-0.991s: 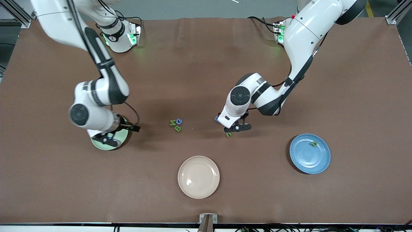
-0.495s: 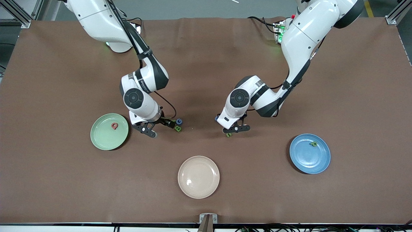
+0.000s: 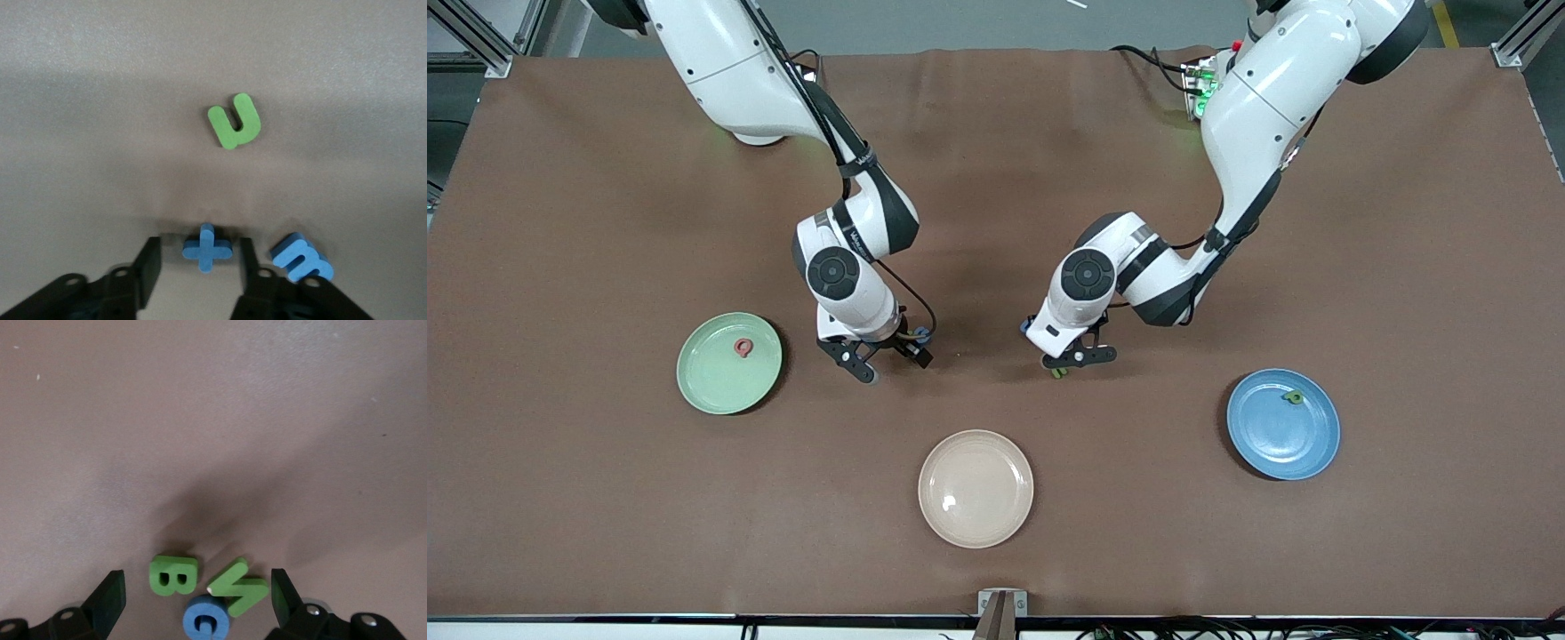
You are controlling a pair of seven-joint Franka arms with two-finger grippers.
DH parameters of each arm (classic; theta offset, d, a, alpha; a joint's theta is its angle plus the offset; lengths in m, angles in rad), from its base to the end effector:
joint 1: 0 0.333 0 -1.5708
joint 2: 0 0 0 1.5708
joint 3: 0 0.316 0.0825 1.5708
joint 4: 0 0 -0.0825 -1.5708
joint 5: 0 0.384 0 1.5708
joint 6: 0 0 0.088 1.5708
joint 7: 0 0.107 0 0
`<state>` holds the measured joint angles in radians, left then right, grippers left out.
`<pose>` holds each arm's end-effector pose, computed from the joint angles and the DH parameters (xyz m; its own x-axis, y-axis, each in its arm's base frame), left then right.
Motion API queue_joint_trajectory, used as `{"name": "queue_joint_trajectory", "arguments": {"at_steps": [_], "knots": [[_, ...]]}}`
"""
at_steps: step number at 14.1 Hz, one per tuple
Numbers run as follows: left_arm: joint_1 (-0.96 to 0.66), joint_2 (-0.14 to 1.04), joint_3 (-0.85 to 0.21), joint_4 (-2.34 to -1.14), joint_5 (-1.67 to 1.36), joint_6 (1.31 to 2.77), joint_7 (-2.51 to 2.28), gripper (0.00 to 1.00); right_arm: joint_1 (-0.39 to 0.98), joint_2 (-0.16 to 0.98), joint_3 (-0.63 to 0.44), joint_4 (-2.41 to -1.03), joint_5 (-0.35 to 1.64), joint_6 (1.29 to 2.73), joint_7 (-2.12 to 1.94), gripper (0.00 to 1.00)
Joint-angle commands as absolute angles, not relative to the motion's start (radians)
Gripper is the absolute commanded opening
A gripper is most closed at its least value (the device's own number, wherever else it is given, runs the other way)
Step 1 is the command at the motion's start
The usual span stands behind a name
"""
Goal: Sort upper and lower case letters into plates
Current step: 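Grasp the blue x and green B with the left and right grippers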
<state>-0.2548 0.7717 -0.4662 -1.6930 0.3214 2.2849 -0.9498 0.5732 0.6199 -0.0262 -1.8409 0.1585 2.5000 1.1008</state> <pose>0.5220 -0.4109 0.1769 0.9869 0.1064 -0.1214 0.1068 -0.9943 -0.0036 0.5540 0.3374 0.1924 0.7814 -0.6212 -0.0594 -0.6241 -0.7783 -0.0694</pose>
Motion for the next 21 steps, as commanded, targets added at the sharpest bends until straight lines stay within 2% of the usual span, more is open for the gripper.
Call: {"name": "queue_joint_trajectory", "arguments": {"at_steps": [1, 4, 5, 6, 8, 15, 21], "knots": [[-0.267, 0.798, -0.460, -1.671, 0.347, 2.286, -0.974, 0.46, 0.591, 0.658, -0.038, -1.787, 0.152, 2.493, 1.126, 0.81], [-0.267, 0.804, -0.460, -1.669, 0.347, 2.286, -0.974, 0.44, 0.588, 0.676, -0.038, -1.752, 0.104, 2.487, 1.123, 0.66], [-0.265, 0.802, -0.460, -1.667, 0.345, 2.286, -0.973, 0.35, 0.589, 0.687, -0.040, -1.737, 0.100, 2.487, 1.123, 0.61], [-0.261, 0.796, -0.460, -1.658, 0.345, 2.286, -0.968, 0.21, 0.591, 0.698, -0.040, -1.726, 0.100, 2.487, 1.123, 0.55], [-0.242, 0.778, -0.460, -1.643, 0.347, 2.275, -0.971, 0.07, 0.592, 0.712, -0.038, -1.721, 0.100, 2.490, 1.124, 0.52], [-0.023, 0.647, -0.457, -1.644, 0.350, 2.215, -0.778, 0.07, 0.609, 0.713, -0.037, -1.723, 0.106, 2.477, 1.131, 0.54], [0.211, 0.641, -0.456, -1.646, 0.351, 2.183, -0.471, 0.10, 0.621, 0.709, -0.037, -1.723, 0.112, 2.436, 1.140, 0.52]]}}
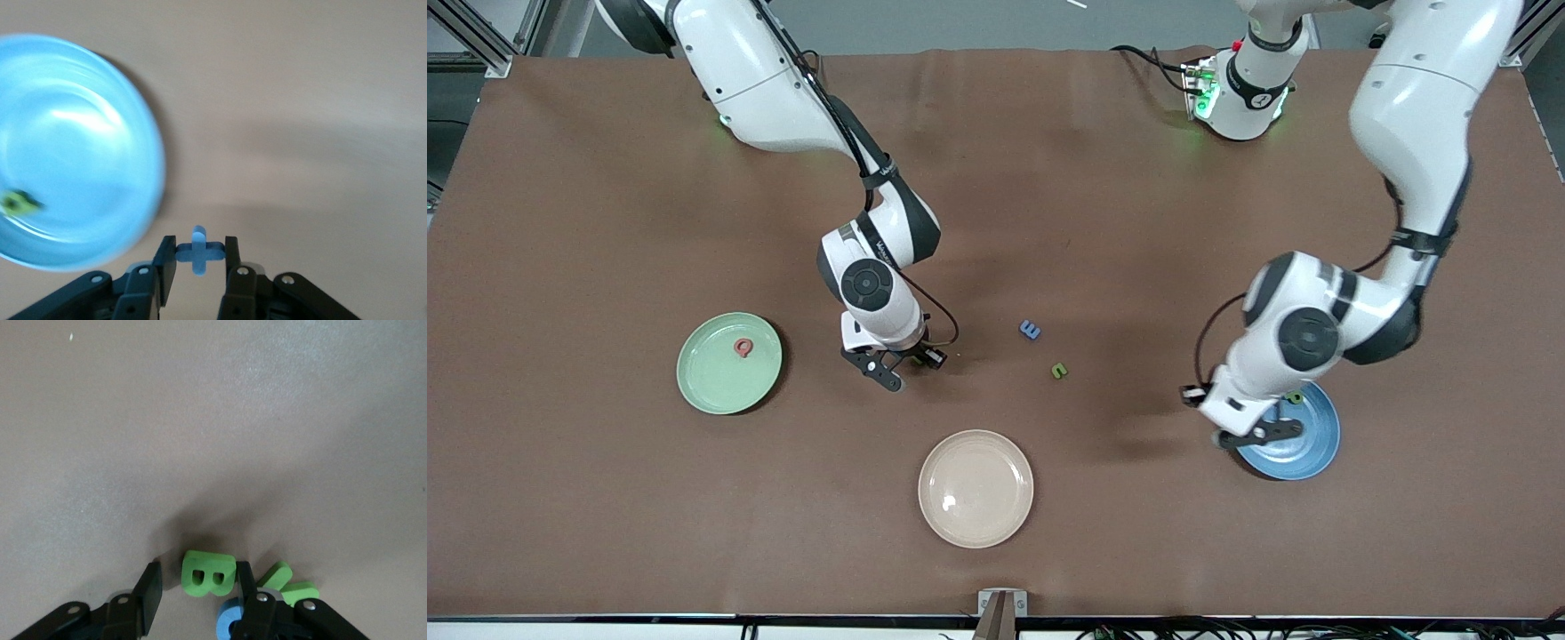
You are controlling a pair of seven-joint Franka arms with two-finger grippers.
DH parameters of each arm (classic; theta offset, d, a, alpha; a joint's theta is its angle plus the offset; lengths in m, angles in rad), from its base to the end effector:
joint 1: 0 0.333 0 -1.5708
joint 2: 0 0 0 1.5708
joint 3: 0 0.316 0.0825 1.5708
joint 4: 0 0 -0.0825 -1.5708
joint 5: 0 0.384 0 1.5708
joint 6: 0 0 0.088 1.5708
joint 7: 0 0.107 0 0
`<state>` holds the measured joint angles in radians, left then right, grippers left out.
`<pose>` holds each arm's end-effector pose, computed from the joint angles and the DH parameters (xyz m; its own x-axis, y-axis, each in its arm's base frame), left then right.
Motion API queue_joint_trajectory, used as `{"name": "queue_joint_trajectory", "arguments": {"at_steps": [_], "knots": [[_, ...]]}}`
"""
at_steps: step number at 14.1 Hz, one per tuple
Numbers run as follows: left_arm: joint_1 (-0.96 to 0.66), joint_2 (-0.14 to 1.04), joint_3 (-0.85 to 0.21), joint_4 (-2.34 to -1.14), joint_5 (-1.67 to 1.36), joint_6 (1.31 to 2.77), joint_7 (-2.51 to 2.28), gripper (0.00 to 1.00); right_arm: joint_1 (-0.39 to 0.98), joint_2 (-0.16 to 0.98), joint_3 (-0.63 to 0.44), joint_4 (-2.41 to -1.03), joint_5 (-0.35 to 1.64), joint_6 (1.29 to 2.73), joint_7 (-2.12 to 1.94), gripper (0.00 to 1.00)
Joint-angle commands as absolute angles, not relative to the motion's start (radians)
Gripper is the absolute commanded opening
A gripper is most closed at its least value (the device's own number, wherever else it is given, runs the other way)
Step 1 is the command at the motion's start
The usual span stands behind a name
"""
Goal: Sort upper and lower case letters into plates
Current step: 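Place the x on the blue plate while the right gripper carries the B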
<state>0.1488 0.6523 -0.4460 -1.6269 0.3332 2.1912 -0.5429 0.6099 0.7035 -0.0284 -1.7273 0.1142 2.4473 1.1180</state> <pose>0.6693 -0.1516 0.2667 0.9919 0.1265 -0.0095 0.1264 -0.9919 -0.0081 0.5591 0.3696 0.1780 0.8154 -0.5772 -0.0439 -0.5787 -0.8147 -0.0381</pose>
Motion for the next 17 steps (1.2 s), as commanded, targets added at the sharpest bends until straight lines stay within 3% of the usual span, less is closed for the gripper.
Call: {"name": "queue_joint_trajectory", "arguments": {"at_steps": [1, 3, 4, 7, 12, 15, 17], "knots": [[0.245, 0.649, -0.456, -1.646, 0.351, 2.186, -0.438, 0.13, 0.620, 0.709, -0.037, -1.723, 0.110, 2.436, 1.138, 0.48], [0.273, 0.664, -0.456, -1.641, 0.354, 2.200, -0.433, 0.19, 0.614, 0.709, -0.037, -1.723, 0.110, 2.436, 1.138, 0.35], [0.279, 0.673, -0.454, -1.640, 0.371, 2.210, -0.433, 0.28, 0.611, 0.709, -0.037, -1.723, 0.109, 2.436, 1.135, 0.29], [0.290, 0.681, -0.454, -1.641, 0.397, 2.223, -0.433, 0.99, 0.600, 0.692, -0.043, -1.718, 0.101, 2.389, 1.123, 0.02], [0.272, 0.649, -0.515, -1.657, 0.388, 2.209, -0.481, 1.00, 0.480, 0.548, -0.060, -1.729, 0.103, 2.174, 0.821, 0.00], [0.240, 0.656, -0.626, -1.660, 0.388, 2.175, -0.694, 1.00, 0.405, 0.454, -0.060, -1.811, 0.103, 2.160, 0.674, 0.00], [0.139, 0.667, -0.624, -1.648, 0.396, 2.181, -0.799, 1.00, 0.342, 0.419, -0.061, -1.854, 0.103, 2.161, 0.564, 0.00]]}}
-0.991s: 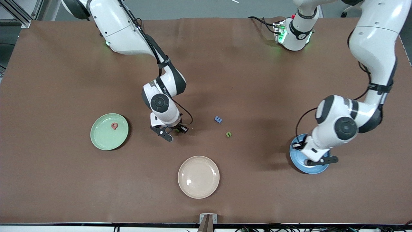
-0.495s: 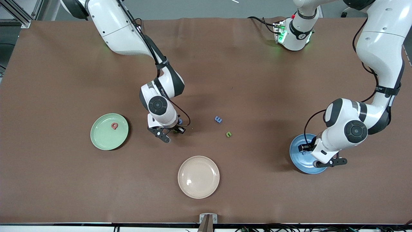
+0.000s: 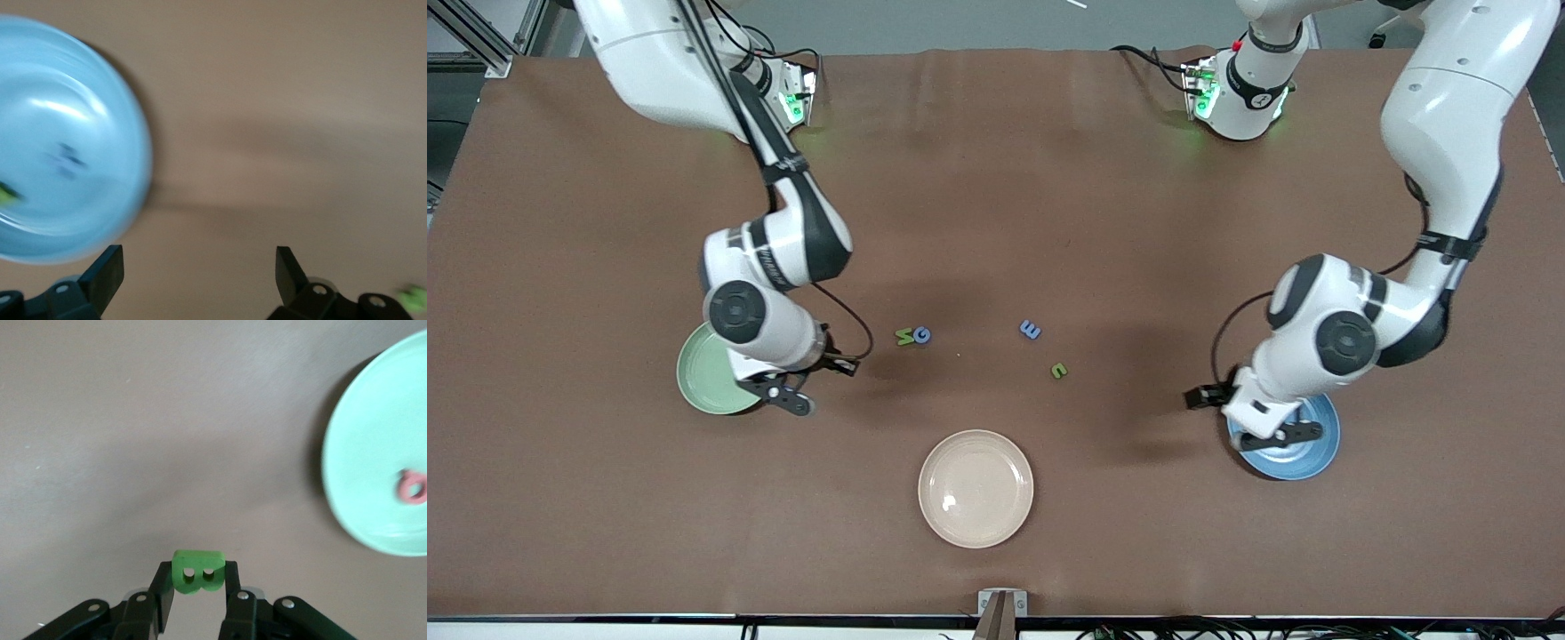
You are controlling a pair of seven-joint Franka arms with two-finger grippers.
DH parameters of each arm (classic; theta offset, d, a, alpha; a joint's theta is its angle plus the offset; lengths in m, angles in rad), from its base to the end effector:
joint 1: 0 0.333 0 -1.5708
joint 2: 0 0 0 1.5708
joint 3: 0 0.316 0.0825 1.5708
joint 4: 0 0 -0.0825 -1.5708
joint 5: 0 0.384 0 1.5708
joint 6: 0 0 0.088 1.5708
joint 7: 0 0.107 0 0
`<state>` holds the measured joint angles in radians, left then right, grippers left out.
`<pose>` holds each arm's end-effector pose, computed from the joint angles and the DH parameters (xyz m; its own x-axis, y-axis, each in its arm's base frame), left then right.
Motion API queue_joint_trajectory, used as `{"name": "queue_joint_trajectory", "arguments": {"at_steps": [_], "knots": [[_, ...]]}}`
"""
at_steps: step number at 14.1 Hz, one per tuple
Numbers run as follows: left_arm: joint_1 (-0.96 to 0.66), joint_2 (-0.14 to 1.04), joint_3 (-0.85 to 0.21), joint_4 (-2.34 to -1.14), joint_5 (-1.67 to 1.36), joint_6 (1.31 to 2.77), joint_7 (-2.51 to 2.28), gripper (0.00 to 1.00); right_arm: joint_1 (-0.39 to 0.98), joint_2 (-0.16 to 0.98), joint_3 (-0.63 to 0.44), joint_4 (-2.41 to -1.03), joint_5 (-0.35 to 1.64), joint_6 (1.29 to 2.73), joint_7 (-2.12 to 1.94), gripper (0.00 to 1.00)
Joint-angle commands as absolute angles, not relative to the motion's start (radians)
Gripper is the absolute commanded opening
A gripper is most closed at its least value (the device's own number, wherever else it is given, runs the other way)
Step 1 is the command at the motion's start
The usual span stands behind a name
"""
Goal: Sort upper and lower case letters into plates
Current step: 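Place the x on the blue plate while the right gripper carries the B, then release the B on the green plate while the left gripper grasps the u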
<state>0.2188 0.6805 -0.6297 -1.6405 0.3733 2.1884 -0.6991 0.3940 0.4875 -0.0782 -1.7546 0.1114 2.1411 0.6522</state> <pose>0.6517 -0.2075 0.2772 0.9834 0.1782 -0.0334 0.1802 -0.9811 0.0701 0.6149 0.2103 0.2849 0.9173 -0.3826 -0.1102 -0.3827 -0.9236 0.0203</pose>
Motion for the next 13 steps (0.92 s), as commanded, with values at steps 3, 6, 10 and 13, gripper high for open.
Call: {"name": "queue_joint_trajectory", "arguments": {"at_steps": [3, 6, 10, 13], "knots": [[0.016, 0.724, -0.609, -1.588, 0.394, 2.186, -0.957, 0.98, 0.223, 0.402, -0.060, -1.897, 0.103, 2.164, 0.357, 0.01], [-0.131, 0.761, -0.533, -1.543, 0.393, 2.186, -1.103, 0.88, 0.163, 0.402, -0.060, -1.952, 0.103, 2.218, 0.267, 0.02], [-0.299, 0.805, -0.379, -1.508, 0.387, 2.218, -1.277, 0.79, 0.094, 0.406, -0.060, -2.060, 0.103, 2.352, 0.123, 0.02], [-0.318, 0.841, -0.377, -1.453, 0.384, 2.218, -1.336, 0.79, 0.040, 0.416, -0.058, -2.068, 0.104, 2.378, 0.039, 0.02]]}}
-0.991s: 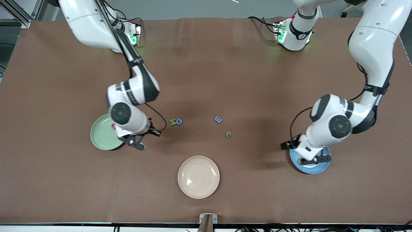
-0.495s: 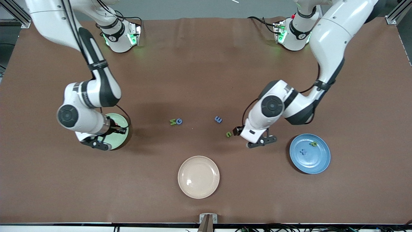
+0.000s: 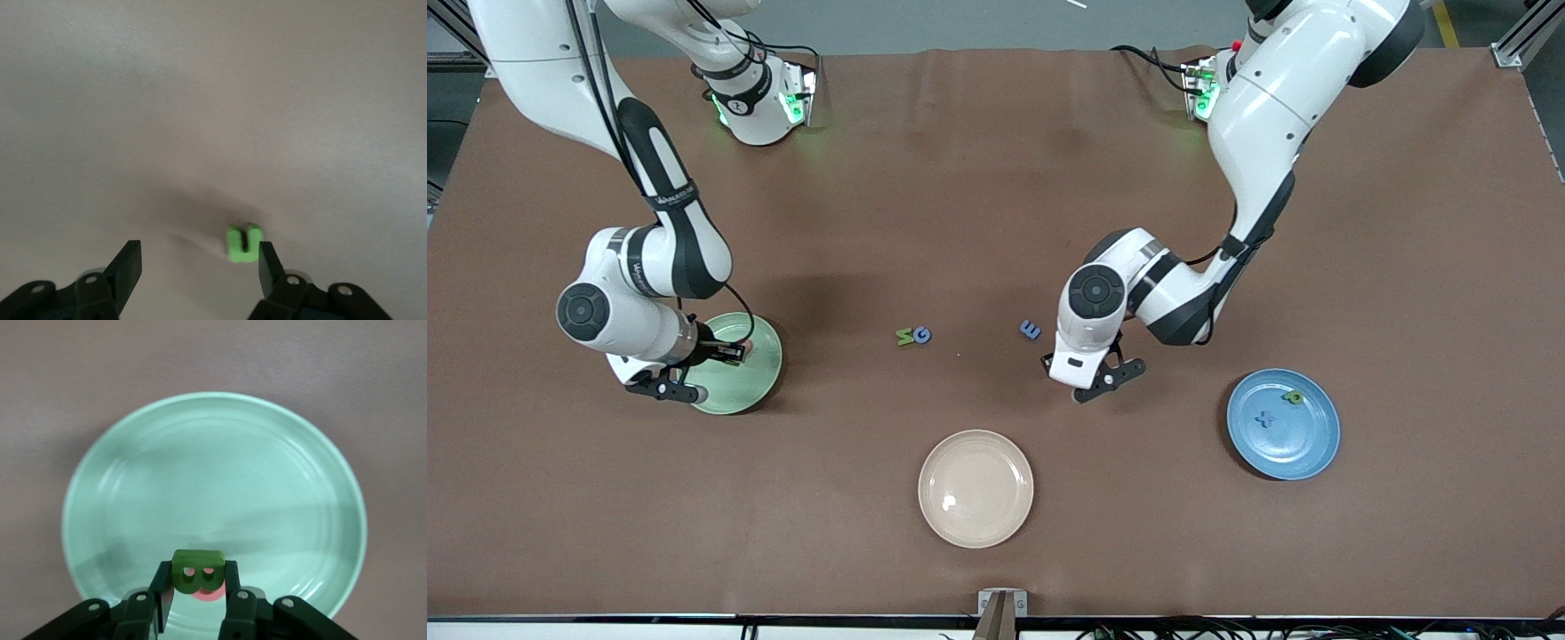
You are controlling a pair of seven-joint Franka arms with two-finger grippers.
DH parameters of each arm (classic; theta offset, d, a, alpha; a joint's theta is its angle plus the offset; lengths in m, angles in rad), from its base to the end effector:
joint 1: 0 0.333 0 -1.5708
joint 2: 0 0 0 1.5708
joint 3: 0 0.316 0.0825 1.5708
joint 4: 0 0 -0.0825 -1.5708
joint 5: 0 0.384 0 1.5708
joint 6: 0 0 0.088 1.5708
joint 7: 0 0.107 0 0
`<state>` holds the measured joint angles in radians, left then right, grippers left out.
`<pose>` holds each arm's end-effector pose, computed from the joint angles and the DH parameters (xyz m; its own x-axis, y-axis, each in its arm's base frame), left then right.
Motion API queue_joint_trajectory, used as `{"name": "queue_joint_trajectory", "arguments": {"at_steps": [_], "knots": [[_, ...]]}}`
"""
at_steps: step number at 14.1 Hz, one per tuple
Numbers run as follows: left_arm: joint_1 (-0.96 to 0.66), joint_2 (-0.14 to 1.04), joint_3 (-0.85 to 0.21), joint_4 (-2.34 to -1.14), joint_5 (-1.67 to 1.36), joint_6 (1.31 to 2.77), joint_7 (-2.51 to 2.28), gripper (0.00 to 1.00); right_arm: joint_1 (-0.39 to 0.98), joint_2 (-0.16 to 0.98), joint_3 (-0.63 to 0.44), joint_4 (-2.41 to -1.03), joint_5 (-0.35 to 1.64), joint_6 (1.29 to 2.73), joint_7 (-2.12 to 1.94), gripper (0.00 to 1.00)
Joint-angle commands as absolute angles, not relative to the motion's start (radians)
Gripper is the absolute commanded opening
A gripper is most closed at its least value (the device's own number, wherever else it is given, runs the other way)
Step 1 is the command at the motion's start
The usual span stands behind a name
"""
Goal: Sort upper and lower case letters into plates
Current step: 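Release the B on the green plate while the left gripper grasps the u, then carry the green u to the blue plate while the right gripper reaches the N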
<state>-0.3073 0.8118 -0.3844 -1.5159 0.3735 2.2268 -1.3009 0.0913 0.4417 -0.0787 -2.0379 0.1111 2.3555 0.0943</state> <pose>0.5769 -0.4072 0.2017 0.8872 0.4613 0.0024 0.4612 -0.8867 -0.0323 0.5850 0.0093 0.2149 0.9797 -0.1562 -0.1253 -0.1603 -0.9868 -0.0231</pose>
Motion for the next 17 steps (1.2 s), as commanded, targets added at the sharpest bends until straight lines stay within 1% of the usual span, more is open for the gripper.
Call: {"name": "queue_joint_trajectory", "arguments": {"at_steps": [1, 4, 6, 7, 9, 10, 12, 13, 15, 16, 17], "knots": [[-0.324, 0.842, -0.377, -1.453, 0.383, 2.220, -1.338, 0.77, 0.025, 0.420, -0.058, -2.068, 0.104, 2.387, 0.014, 0.03], [-0.325, 0.859, -0.377, -1.453, 0.383, 2.266, -1.341, 0.73, -0.008, 0.440, -0.058, -2.068, 0.107, 2.402, -0.043, 0.05], [-0.325, 0.871, -0.377, -1.453, 0.385, 2.292, -1.339, 0.70, -0.009, 0.451, -0.058, -2.069, 0.109, 2.408, -0.043, 0.13], [-0.325, 0.876, -0.377, -1.453, 0.385, 2.292, -1.336, 0.69, -0.009, 0.454, -0.058, -2.069, 0.110, 2.410, -0.043, 0.14], [-0.327, 0.879, -0.377, -1.453, 0.385, 2.292, -1.338, 0.66, -0.006, 0.463, -0.055, -2.068, 0.115, 2.410, -0.041, 0.20], [-0.325, 0.879, -0.377, -1.454, 0.385, 2.292, -1.336, 0.61, -0.006, 0.468, -0.055, -2.068, 0.115, 2.411, -0.041, 0.21], [-0.327, 0.890, -0.377, -1.454, 0.387, 2.292, -1.333, 0.49, -0.005, 0.479, -0.054, -2.065, 0.115, 2.411, -0.041, 0.21], [-0.330, 0.893, -0.377, -1.454, 0.387, 2.292, -1.332, 0.45, -0.003, 0.479, -0.054, -2.063, 0.115, 2.410, -0.041, 0.26], [-0.331, 0.893, -0.377, -1.454, 0.387, 2.292, -1.333, 0.37, -0.003, 0.474, -0.054, -2.054, 0.117, 2.396, -0.034, 1.00], [-0.330, 0.893, -0.377, -1.453, 0.388, 2.292, -1.330, 0.31, 0.001, 0.468, -0.052, -2.040, 0.117, 2.375, -0.031, 1.00], [-0.331, 0.893, -0.377, -1.454, 0.391, 2.292, -1.327, 0.21, 0.014, 0.457, -0.048, -2.008, 0.118, 2.306, -0.017, 1.00]]}}
